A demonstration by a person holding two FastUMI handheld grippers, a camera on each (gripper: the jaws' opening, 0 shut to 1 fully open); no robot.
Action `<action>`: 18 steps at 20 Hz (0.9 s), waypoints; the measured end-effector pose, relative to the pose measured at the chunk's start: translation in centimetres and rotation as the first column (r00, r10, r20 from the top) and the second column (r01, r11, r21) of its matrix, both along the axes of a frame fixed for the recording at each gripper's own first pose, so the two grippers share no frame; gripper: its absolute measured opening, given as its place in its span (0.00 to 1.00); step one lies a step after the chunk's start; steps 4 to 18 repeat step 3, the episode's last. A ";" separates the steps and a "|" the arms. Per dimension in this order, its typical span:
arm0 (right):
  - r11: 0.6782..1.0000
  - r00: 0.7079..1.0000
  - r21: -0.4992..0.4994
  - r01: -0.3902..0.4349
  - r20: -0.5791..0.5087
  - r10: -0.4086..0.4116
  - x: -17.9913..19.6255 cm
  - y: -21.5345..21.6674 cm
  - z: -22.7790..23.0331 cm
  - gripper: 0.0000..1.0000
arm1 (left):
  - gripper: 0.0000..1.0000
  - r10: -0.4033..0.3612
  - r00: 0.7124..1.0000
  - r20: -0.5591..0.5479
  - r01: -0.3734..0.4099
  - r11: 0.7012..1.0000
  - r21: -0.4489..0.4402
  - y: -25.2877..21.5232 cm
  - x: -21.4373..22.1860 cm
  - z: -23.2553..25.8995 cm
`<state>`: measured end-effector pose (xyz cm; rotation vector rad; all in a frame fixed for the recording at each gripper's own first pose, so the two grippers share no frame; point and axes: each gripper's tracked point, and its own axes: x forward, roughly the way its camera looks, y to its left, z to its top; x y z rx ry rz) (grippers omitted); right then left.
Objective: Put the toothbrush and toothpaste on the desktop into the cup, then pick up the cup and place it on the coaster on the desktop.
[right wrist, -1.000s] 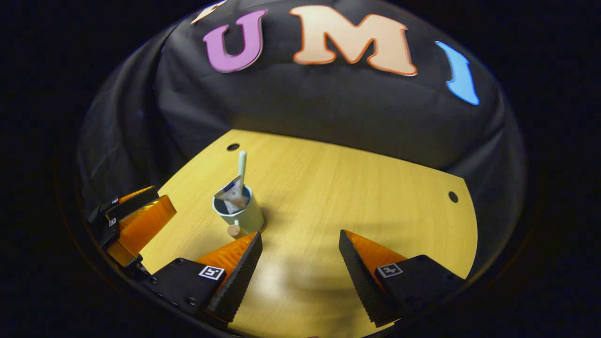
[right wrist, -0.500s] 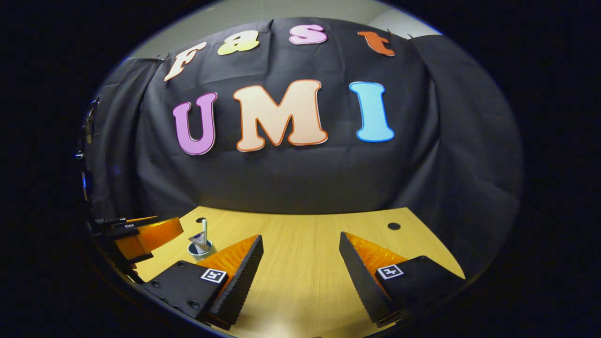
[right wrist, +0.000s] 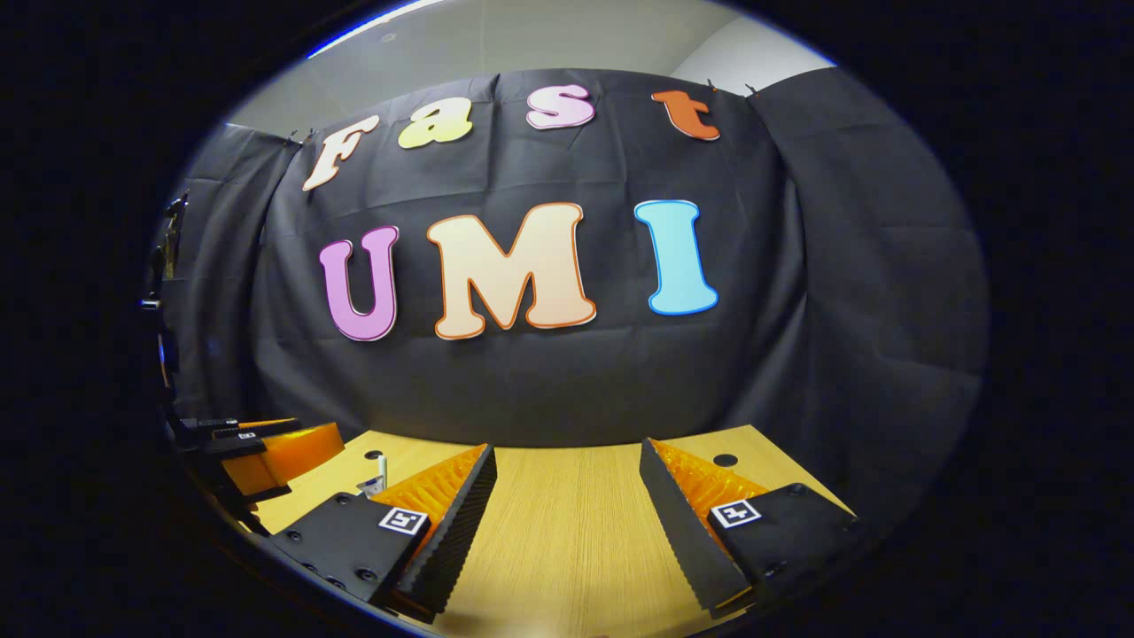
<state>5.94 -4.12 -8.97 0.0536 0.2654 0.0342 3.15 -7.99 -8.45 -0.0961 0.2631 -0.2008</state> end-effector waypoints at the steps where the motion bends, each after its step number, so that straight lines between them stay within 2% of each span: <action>1: 1.000 1.000 0.000 -0.007 0.015 0.007 0.3 0.2 0.4 1.00 | 0.94 -0.001 1.000 0.001 0.001 1.000 0.000 0.1 0.0 0.1; 18: 1.000 1.000 0.002 -0.011 0.027 0.011 0.2 0.4 1.0 0.98 | 0.94 -0.002 1.000 0.008 0.002 1.000 0.006 0.4 0.0 0.4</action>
